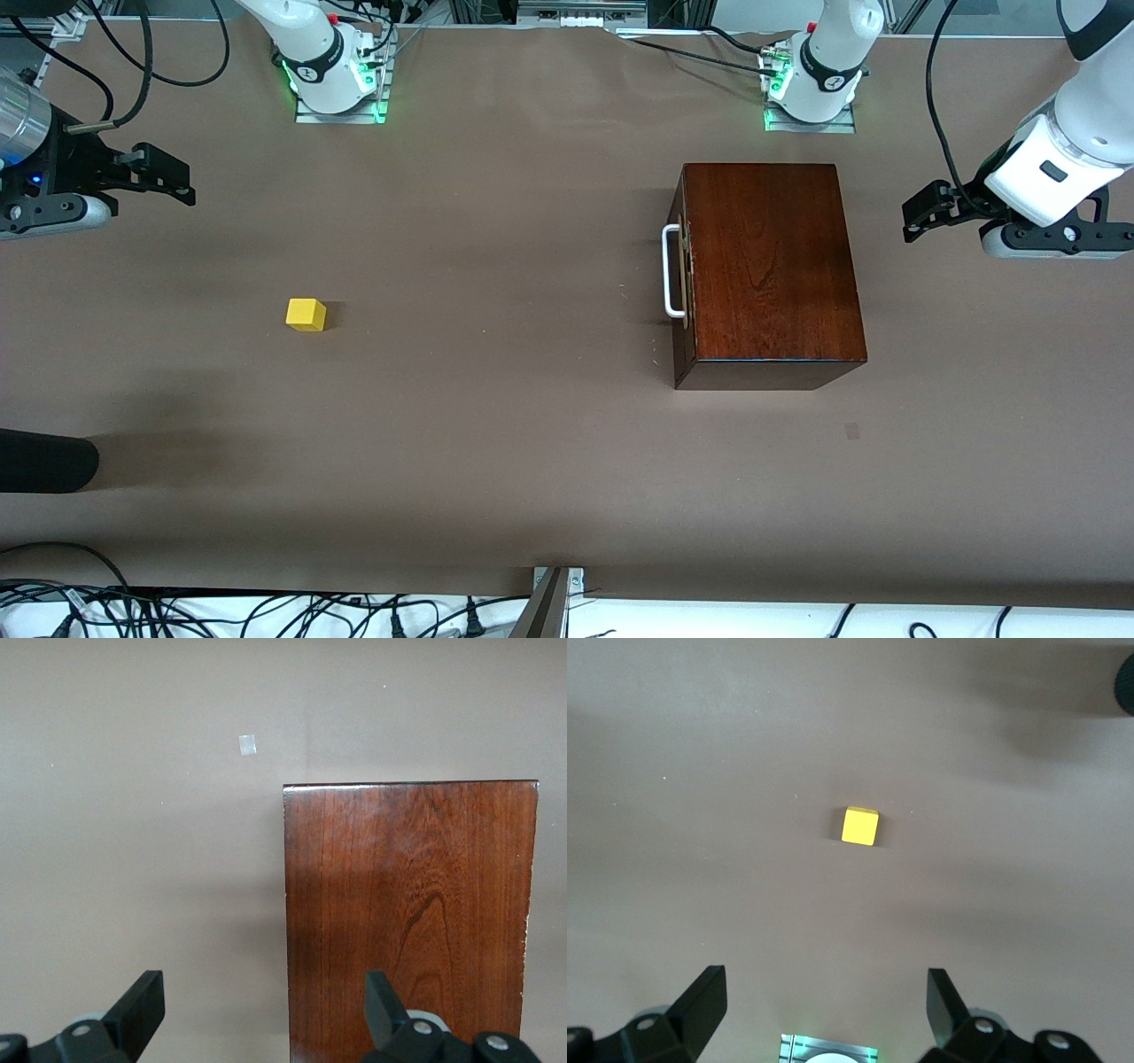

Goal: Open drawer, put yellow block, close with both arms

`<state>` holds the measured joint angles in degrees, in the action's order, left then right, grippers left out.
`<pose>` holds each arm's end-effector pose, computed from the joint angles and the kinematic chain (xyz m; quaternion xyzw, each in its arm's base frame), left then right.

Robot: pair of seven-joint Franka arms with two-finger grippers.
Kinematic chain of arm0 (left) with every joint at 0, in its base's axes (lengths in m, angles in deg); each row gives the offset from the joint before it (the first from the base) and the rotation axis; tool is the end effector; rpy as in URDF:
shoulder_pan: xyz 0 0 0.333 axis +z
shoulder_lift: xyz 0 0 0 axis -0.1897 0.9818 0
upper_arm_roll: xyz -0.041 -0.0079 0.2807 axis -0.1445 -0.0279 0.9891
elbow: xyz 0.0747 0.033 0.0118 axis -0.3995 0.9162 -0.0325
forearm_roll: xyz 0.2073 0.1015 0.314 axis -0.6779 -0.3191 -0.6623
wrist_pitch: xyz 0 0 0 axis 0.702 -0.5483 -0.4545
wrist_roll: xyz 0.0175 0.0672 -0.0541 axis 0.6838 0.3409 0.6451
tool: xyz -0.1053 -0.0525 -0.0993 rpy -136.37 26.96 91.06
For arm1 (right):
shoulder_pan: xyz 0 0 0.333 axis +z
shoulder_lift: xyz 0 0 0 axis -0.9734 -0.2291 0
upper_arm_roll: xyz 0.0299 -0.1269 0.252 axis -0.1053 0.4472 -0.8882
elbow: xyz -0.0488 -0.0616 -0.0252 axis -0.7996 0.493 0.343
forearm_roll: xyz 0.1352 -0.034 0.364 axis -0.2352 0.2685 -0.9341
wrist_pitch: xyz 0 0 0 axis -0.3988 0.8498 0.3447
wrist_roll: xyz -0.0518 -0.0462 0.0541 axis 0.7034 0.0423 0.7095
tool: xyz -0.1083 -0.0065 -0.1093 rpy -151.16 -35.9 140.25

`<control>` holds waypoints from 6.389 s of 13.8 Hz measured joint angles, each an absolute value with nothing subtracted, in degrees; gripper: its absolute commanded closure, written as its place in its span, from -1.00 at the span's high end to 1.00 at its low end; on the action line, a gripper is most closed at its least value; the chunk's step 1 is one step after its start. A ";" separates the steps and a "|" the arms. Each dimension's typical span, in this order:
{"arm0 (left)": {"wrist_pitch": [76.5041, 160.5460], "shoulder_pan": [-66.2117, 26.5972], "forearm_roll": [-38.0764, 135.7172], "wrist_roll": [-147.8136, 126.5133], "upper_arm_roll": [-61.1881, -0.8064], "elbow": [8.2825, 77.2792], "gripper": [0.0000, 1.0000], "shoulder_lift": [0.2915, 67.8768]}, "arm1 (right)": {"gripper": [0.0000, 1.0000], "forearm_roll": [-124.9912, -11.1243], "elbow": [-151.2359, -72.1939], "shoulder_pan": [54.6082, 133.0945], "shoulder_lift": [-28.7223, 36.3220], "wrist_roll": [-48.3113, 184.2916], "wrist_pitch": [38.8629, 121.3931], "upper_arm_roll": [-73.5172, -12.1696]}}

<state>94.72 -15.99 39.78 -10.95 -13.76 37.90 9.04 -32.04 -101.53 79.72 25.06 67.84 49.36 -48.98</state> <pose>0.5513 -0.0584 0.5062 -0.9998 -0.0008 0.0185 0.0022 0.5453 0.0373 0.5273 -0.9957 -0.0747 0.0547 0.0088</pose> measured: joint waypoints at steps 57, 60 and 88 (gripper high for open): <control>111.93 -37.42 12.70 38.65 -34.67 37.99 1.00 42.09 | 1.00 -32.05 -101.24 79.75 25.04 67.85 49.52 -49.03; 112.27 -38.22 12.46 41.44 -34.55 37.24 1.00 42.92 | 1.00 -32.04 -100.43 79.75 24.99 67.85 49.56 -49.01; 89.69 -25.03 25.01 16.46 -34.63 17.44 1.00 31.48 | 1.00 -31.93 -105.26 81.84 12.00 67.90 60.42 -49.12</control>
